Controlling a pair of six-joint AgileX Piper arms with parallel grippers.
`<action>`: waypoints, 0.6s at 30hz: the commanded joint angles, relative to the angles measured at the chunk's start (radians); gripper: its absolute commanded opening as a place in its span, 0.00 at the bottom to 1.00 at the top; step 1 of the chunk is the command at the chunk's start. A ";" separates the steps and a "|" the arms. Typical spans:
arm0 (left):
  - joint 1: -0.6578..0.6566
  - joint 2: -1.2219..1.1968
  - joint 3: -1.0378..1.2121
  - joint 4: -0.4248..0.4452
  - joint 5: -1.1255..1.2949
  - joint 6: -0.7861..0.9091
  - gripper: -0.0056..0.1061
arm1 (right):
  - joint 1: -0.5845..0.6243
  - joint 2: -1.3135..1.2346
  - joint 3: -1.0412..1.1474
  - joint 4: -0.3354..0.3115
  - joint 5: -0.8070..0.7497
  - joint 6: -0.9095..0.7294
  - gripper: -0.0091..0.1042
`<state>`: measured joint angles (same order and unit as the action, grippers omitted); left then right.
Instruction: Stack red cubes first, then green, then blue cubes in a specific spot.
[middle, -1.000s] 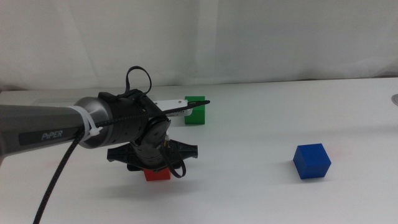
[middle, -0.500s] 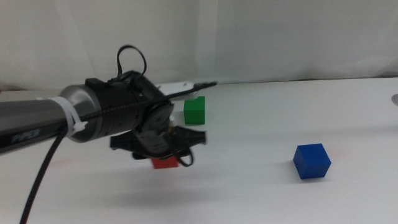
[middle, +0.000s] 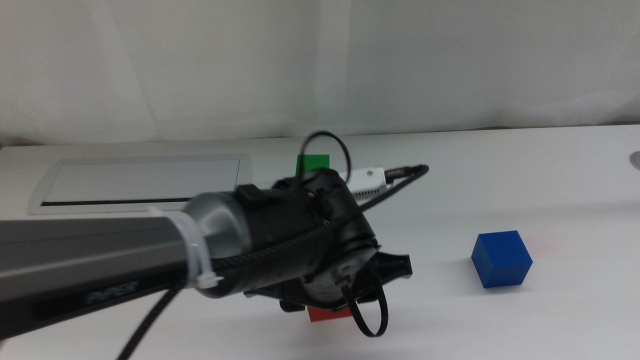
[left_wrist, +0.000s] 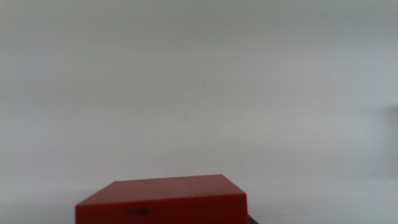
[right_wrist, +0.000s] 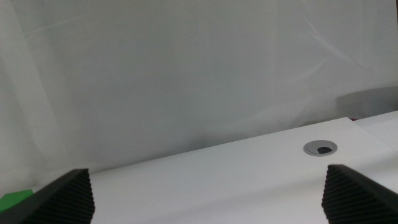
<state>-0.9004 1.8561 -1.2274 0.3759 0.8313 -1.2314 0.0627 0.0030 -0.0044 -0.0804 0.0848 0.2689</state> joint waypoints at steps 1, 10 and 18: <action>-0.006 0.020 -0.011 0.007 0.031 -0.026 0.02 | -0.003 -0.033 0.040 -0.002 -0.010 -0.007 0.99; -0.006 0.078 -0.015 0.007 0.040 -0.026 0.02 | -0.003 -0.033 0.040 -0.002 -0.010 -0.007 0.99; -0.006 0.109 -0.015 0.009 -0.007 -0.023 0.02 | -0.003 -0.033 0.040 -0.002 -0.010 -0.007 0.99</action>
<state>-0.8998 1.9597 -1.2362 0.3782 0.8303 -1.2423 0.0627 0.0030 -0.0044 -0.0797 0.0848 0.2649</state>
